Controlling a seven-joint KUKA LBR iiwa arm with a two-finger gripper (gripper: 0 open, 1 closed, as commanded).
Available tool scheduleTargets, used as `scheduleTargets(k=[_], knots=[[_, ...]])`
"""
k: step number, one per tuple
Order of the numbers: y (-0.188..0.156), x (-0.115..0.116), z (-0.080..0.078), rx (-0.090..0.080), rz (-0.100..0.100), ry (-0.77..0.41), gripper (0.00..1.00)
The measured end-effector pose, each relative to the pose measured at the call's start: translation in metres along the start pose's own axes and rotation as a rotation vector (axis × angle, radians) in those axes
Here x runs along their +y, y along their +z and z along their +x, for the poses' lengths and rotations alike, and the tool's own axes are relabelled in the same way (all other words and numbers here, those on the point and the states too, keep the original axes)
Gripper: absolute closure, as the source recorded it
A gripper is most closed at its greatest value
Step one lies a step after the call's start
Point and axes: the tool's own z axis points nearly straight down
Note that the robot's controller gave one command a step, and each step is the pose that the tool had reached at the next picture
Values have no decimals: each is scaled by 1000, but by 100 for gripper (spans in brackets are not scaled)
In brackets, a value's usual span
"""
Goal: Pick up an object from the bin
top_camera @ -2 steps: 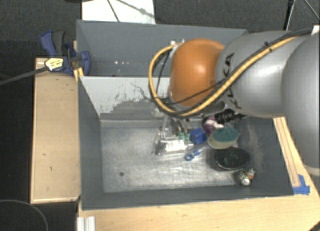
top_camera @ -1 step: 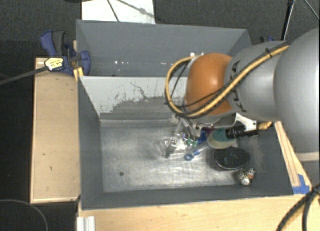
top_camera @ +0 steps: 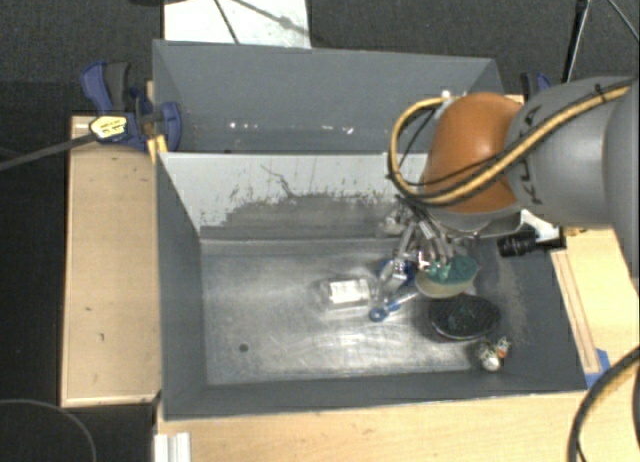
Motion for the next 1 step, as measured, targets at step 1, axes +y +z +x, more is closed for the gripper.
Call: scheduleTargets(k=[1], knots=[[37, -64, 16, 0, -7, 133, 0]])
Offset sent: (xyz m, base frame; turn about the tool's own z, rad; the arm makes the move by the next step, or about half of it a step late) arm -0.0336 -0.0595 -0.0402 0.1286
